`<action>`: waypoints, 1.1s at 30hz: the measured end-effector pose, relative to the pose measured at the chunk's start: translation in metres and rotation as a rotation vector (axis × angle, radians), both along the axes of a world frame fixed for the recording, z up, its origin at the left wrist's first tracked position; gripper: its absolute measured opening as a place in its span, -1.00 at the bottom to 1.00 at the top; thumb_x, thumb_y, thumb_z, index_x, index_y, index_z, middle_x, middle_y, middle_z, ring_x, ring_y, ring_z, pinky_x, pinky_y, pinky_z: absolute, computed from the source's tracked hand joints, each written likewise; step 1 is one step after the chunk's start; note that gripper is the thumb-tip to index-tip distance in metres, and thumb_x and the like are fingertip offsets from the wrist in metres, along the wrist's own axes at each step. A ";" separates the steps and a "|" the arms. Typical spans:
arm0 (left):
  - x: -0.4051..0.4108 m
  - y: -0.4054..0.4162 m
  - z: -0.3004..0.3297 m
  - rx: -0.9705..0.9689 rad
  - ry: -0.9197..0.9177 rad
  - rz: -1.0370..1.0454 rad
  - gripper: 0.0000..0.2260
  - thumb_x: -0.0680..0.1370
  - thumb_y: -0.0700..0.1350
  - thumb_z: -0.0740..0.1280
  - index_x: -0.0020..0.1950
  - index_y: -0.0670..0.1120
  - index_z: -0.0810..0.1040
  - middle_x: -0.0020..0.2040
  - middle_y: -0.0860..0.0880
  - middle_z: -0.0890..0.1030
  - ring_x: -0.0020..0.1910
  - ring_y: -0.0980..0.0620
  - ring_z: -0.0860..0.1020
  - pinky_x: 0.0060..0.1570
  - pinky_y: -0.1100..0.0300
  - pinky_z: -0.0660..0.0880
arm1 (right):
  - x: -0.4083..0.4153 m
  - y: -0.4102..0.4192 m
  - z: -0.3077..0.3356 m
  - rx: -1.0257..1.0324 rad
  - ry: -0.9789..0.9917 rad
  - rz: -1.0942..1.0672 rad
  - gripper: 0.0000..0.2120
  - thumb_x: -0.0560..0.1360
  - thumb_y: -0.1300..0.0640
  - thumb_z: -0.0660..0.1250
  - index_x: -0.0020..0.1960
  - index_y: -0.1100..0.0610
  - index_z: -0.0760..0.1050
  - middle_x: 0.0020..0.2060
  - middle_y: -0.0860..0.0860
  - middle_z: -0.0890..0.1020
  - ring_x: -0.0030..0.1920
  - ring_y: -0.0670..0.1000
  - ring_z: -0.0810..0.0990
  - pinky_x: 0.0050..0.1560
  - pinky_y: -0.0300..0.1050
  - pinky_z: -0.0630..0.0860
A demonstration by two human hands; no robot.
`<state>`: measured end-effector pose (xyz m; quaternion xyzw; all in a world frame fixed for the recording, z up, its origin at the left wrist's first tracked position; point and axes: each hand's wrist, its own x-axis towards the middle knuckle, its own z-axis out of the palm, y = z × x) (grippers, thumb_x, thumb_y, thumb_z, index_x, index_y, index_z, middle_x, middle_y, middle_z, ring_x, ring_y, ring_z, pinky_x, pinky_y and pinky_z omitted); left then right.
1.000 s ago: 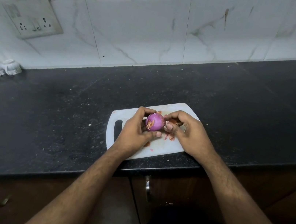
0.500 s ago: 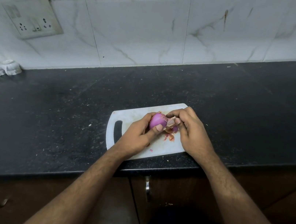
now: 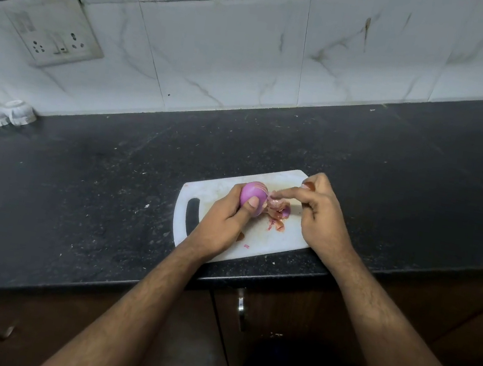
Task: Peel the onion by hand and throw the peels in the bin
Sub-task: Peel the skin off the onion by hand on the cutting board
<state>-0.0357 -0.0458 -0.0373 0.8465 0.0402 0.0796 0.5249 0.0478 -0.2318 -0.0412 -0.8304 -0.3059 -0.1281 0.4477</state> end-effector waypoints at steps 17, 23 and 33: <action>0.000 0.002 -0.001 -0.133 -0.005 0.020 -0.71 0.65 0.08 0.41 0.33 0.05 0.49 0.20 0.07 0.63 0.11 0.14 0.64 -0.18 0.27 0.58 | -0.002 0.004 -0.001 0.013 0.039 0.099 -0.71 0.64 0.05 0.35 0.34 0.03 0.59 0.15 -0.12 0.55 0.12 -0.17 0.56 0.12 -0.36 0.49; -0.002 0.001 -0.001 -0.070 -0.067 -0.036 -0.66 0.64 0.11 0.41 0.39 0.10 0.50 0.20 0.13 0.65 0.14 0.17 0.63 -0.12 0.26 0.59 | -0.005 0.002 -0.001 0.046 0.029 0.107 -0.77 0.61 0.10 0.39 0.26 0.05 0.64 0.02 -0.13 0.68 0.04 -0.14 0.64 0.08 -0.29 0.54; -0.004 0.000 0.002 -0.081 -0.112 -0.045 -0.73 0.64 0.04 0.43 0.35 0.12 0.58 0.15 0.19 0.68 0.11 0.21 0.65 -0.13 0.29 0.57 | -0.009 0.003 -0.006 -0.006 -0.149 0.083 -0.75 0.62 0.18 0.38 0.28 0.16 0.64 0.00 -0.04 0.71 0.00 -0.09 0.67 0.07 -0.17 0.60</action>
